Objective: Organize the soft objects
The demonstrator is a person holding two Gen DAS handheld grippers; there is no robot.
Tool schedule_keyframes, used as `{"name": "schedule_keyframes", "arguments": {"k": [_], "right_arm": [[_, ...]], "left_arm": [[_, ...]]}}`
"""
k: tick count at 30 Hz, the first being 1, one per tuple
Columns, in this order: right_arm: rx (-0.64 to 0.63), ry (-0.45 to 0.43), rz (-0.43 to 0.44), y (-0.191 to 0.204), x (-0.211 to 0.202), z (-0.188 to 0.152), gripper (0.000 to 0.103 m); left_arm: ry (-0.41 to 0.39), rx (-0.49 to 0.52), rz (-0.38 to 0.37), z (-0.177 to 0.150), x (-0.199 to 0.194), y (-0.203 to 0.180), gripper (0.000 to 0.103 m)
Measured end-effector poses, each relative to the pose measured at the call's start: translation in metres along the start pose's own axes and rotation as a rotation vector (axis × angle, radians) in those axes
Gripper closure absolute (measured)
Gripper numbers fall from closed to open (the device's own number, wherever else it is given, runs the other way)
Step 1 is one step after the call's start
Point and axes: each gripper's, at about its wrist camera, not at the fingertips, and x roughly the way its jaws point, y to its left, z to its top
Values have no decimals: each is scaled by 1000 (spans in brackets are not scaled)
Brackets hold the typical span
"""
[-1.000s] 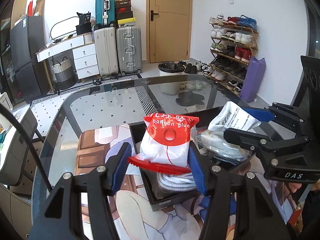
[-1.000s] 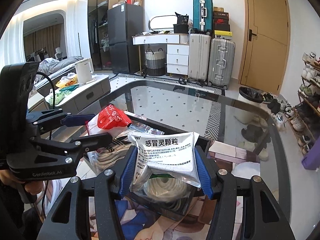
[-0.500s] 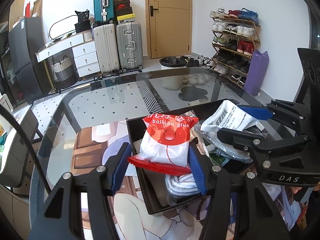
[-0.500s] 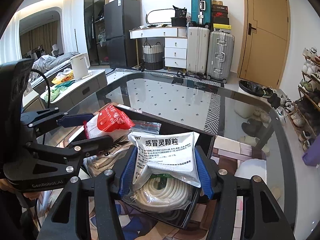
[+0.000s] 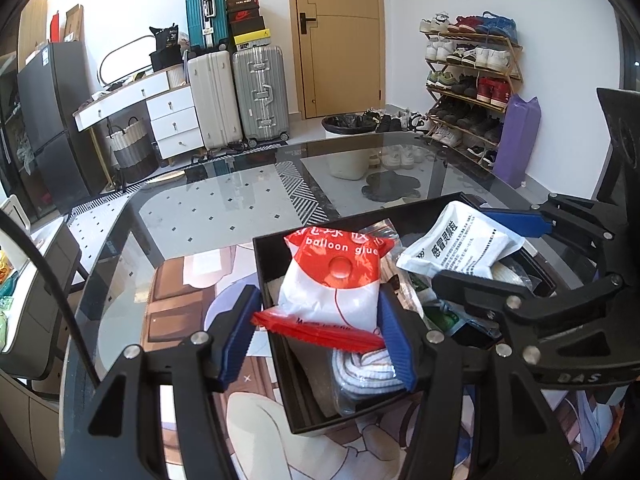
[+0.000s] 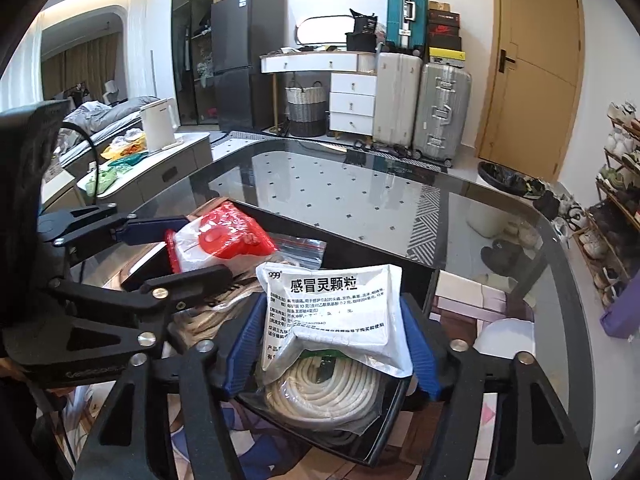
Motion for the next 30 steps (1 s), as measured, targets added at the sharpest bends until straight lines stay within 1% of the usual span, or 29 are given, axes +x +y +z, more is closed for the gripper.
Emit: {"name": "schedule_keyframes", "arguments": {"k": [1, 2, 3, 5, 8, 9, 10, 11, 13, 14, 17, 20, 30], "right_arm": [[-5, 0, 1, -1, 0, -1, 31], [-16, 0, 1, 0, 0, -1, 28], [-29, -6, 0, 2, -1, -2, 23], [-43, -17, 3, 3, -4, -4, 17], [-43, -30, -9, 2, -10, -6, 15], [-38, -34, -10, 1, -12, -7, 12], [-31, -39, -12, -1, -15, -7, 11], [-25, -45, -14, -2, -17, -8, 8], [-15, -58, -14, -5, -24, -10, 5], [-12, -60, -13, -5, -26, -11, 4], [-5, -71, -12, -7, -35, -15, 1], [5, -84, -8, -9, -46, -22, 1], [28, -164, 13, -2, -83, -37, 1]], "left_arm": [[-2, -4, -6, 0, 0, 0, 45], [-2, -8, -13, -1, 0, 1, 45], [-2, -12, -19, 0, 0, 2, 45], [-3, -22, -34, 0, -2, 5, 44], [-12, -20, -40, -1, -8, 7, 44], [-16, -17, -39, -1, -10, 7, 39], [-20, -14, -35, -2, -13, 8, 31], [-27, -13, -30, -3, -16, 8, 28], [-45, -15, -23, -4, -23, 10, 16], [-57, -19, -25, -4, -27, 11, 15], [-80, -36, -45, -7, -37, 15, 10], [-96, -51, -44, -9, -46, 20, 5], [-148, -77, -26, -30, -68, 23, 0]]}}
